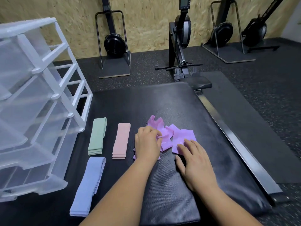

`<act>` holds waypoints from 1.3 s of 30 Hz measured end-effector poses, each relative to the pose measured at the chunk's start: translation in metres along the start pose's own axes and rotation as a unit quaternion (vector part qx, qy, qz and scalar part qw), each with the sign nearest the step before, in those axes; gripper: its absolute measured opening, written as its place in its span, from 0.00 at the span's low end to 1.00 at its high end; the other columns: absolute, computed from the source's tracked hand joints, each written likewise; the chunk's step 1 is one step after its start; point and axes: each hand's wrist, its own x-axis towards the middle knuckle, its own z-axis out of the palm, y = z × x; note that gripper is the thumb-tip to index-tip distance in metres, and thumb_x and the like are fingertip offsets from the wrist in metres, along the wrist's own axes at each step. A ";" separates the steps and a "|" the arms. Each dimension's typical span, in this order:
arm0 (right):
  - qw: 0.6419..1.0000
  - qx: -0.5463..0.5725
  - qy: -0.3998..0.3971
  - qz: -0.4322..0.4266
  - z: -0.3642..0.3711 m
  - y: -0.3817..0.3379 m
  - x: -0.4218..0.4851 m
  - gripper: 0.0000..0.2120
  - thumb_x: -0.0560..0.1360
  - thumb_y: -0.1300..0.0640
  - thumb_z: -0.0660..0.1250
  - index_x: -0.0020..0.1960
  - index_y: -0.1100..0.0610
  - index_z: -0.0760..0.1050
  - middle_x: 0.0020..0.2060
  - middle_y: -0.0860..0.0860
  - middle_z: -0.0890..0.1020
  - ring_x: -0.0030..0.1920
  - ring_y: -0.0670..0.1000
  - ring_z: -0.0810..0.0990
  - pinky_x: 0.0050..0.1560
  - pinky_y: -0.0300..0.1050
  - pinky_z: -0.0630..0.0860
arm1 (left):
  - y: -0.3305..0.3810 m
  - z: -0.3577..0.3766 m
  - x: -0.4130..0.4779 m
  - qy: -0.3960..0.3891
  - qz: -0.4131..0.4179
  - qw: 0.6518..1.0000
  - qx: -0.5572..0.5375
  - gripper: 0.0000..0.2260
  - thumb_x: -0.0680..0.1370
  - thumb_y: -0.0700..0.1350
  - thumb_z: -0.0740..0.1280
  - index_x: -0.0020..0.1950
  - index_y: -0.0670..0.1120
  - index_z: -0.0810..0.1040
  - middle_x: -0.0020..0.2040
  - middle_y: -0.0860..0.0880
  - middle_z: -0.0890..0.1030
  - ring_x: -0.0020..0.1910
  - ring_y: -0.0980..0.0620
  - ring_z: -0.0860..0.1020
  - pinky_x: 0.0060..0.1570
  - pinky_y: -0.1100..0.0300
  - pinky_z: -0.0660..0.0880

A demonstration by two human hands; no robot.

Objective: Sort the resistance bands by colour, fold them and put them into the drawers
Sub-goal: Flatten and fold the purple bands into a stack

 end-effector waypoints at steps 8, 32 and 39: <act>0.999 0.015 0.038 0.015 -0.010 -0.007 -0.003 0.18 0.80 0.44 0.68 0.64 0.53 0.78 0.68 0.52 0.74 0.69 0.58 0.72 0.70 0.54 0.71 | 0.008 -0.052 -0.010 0.016 -0.014 0.991 -0.131 0.04 0.75 0.50 0.76 0.44 0.57 0.82 0.46 0.62 0.80 0.55 0.52 0.73 0.57 0.49 0.74; 0.865 0.494 -0.080 0.021 -0.133 -0.104 -0.005 0.04 0.78 0.54 0.76 0.53 0.51 0.84 0.48 0.48 0.88 0.51 0.47 0.85 0.55 0.42 0.77 | 0.037 -0.198 -0.084 -0.037 -0.070 0.887 -0.455 0.03 0.79 0.40 0.76 0.51 0.46 0.86 0.45 0.50 0.88 0.42 0.59 0.84 0.43 0.66 0.78; 0.869 0.481 -0.114 -0.005 -0.141 -0.104 -0.019 0.03 0.80 0.51 0.73 0.52 0.49 0.85 0.41 0.58 0.84 0.41 0.49 0.77 0.46 0.46 0.73 | 0.022 -0.216 -0.100 -0.094 -0.097 0.861 -0.490 0.10 0.79 0.37 0.74 0.60 0.44 0.85 0.51 0.44 0.87 0.46 0.52 0.84 0.44 0.65 0.80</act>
